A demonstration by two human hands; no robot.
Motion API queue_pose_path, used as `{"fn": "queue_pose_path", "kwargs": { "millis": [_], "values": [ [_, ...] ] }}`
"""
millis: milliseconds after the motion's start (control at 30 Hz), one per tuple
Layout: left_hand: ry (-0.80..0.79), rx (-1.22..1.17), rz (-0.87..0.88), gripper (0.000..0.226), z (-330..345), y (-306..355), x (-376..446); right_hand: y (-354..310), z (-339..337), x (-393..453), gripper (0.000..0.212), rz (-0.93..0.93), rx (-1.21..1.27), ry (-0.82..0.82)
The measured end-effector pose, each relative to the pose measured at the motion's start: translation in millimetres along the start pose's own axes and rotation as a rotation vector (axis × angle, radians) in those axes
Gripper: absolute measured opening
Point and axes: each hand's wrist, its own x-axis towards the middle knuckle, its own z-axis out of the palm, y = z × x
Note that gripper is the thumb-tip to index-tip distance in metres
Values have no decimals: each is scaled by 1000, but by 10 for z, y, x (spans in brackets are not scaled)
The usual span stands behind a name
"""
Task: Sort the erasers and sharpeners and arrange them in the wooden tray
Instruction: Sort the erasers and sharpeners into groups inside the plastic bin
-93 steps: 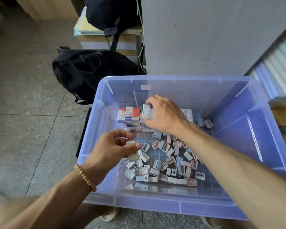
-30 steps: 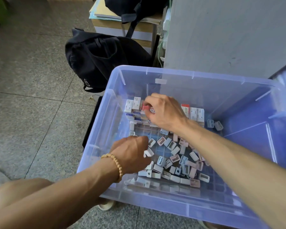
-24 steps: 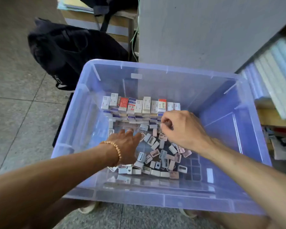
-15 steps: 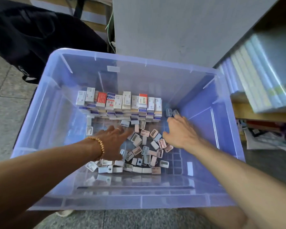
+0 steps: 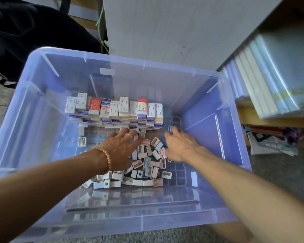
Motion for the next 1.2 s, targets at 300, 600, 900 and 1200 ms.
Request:
{"fn": "queue_pose_path", "kwargs": {
  "millis": [300, 600, 900, 1200],
  "values": [
    [-71, -25, 130, 60, -112, 13, -218, -130, -32, -34, 46, -33, 227, 49],
    [-145, -110, -350, 51, -194, -236, -651, -465, -71, 45, 43, -377, 63, 293],
    [-110, -327, -614, 77, -16, -372, -492, -544, -51, 75, 63, -535, -88, 84],
    [-156, -332, -254, 62, 20, -231, -483, -299, -276, -214, 52, -524, -19, -246]
  ]
}}
